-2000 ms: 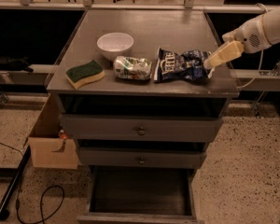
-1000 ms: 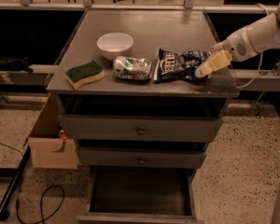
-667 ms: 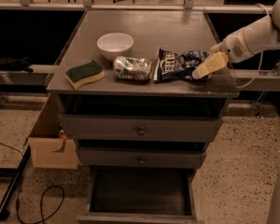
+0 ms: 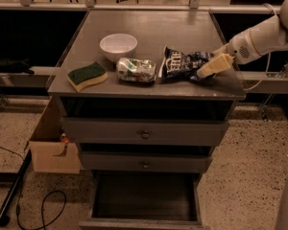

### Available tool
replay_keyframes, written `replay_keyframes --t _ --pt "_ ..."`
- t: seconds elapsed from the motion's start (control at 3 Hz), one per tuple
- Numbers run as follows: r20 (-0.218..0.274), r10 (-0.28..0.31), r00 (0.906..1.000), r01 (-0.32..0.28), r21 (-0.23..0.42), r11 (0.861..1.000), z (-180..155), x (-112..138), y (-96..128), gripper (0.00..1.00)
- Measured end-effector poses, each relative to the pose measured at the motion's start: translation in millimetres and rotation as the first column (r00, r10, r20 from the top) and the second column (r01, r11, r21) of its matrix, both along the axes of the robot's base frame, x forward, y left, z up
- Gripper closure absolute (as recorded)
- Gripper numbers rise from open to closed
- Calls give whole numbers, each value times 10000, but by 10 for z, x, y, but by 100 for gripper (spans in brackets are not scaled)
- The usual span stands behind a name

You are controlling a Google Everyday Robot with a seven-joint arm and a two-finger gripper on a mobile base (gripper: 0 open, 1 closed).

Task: Place blue chip bag into bottom drawer

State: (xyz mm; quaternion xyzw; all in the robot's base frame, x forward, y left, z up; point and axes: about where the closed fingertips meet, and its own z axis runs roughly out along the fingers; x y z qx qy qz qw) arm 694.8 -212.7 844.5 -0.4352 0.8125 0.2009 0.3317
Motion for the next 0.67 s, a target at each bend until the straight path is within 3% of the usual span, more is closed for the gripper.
replay_keyframes --t 0.33,0.67 --pt "0 0 10000 0 0 10000 0 0 0 66" --pt "-1 1 10000 -1 0 10000 -1 0 1 97"
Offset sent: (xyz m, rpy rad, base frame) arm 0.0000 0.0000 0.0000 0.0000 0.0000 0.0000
